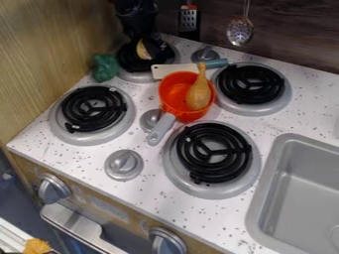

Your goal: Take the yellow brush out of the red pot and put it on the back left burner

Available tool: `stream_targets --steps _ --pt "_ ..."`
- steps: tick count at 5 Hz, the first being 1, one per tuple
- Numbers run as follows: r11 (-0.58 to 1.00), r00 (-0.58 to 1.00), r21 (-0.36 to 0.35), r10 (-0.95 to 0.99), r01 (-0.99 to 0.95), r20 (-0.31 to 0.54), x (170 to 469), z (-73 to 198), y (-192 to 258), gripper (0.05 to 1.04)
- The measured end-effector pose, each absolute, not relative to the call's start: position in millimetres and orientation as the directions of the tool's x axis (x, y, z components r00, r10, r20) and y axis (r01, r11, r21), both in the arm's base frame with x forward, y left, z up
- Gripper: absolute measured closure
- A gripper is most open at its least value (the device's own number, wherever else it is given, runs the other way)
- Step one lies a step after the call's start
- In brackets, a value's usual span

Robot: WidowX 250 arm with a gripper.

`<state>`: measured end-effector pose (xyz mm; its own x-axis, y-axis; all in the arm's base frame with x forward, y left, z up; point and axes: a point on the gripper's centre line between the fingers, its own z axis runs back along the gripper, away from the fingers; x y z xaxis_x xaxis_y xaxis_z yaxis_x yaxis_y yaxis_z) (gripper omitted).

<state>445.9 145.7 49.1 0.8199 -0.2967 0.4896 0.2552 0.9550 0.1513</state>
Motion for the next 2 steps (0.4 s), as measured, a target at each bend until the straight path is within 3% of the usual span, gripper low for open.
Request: stream_targets --steps 1,2 --pt "0.95 0.815 0.172 -0.313 0.262 0.487 448.6 51.2 150.6 0.192" --pt "0.949 0.816 0.179 -0.315 0.26 0.485 448.5 50.9 151.8 0.077"
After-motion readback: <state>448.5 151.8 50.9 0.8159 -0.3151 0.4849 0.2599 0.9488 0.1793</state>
